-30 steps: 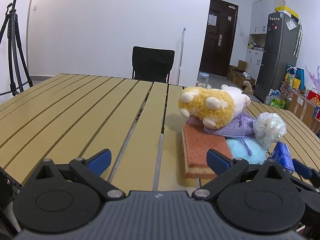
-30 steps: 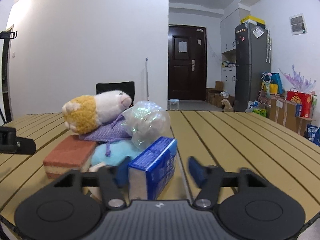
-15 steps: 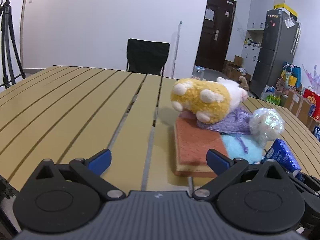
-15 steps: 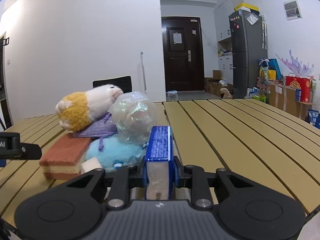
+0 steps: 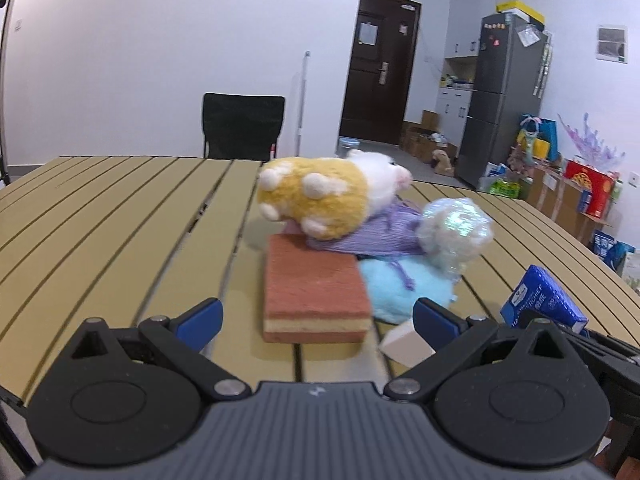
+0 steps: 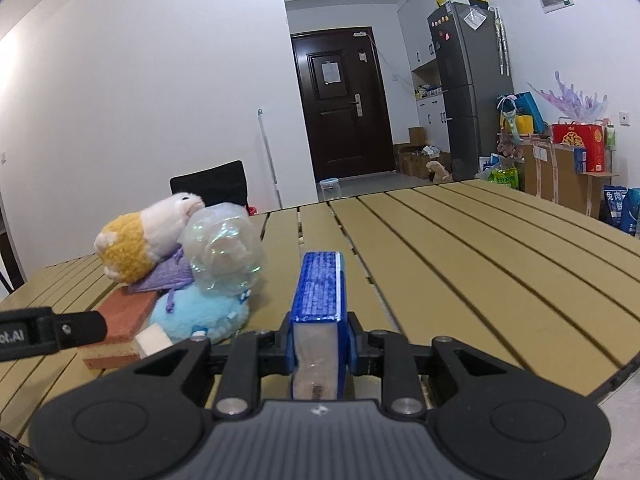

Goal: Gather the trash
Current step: 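Grasp the white foam wedge with the left tool while the right tool holds the tissue box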

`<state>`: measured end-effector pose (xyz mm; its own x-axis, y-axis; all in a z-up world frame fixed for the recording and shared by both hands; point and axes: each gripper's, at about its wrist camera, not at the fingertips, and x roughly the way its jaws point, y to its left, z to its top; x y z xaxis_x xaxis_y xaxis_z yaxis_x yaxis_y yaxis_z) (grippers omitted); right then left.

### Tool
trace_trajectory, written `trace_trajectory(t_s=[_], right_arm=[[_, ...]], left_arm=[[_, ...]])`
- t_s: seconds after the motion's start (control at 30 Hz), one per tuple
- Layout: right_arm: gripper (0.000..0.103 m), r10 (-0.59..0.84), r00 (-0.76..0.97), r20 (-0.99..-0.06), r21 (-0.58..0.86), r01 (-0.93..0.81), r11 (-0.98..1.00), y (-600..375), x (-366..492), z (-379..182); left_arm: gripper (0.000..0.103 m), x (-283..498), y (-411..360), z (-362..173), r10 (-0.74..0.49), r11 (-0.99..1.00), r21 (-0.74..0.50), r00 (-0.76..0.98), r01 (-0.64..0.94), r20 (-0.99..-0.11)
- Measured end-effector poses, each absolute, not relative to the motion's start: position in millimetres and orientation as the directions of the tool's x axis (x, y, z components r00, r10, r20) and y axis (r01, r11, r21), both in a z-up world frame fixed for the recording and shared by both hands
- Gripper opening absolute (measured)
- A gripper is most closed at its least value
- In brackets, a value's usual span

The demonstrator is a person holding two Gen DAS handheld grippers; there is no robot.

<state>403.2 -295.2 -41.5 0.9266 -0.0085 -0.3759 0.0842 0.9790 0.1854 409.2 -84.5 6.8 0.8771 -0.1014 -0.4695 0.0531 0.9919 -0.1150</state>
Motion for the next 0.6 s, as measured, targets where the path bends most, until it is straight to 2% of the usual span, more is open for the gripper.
trace_trajectory(t_s=[0.53,0.6], right_arm=[[0.023,-0.062,0.925,-0.376,0.120,0.114,0.986,-321.6,381.4,-40.7],[0.023,-0.064,0.924,-0.378,0.119,0.117,0.986,-323.9,380.7,-41.6]], left_arm=[[0.103,420.4,-137.0,-14.0,-0.178,0.984,-0.090,0.847,0.153,-0.501],[0.100,422.6,-141.8,-17.7,-0.170,0.985,-0.076,0.846,0.153,-0.505]])
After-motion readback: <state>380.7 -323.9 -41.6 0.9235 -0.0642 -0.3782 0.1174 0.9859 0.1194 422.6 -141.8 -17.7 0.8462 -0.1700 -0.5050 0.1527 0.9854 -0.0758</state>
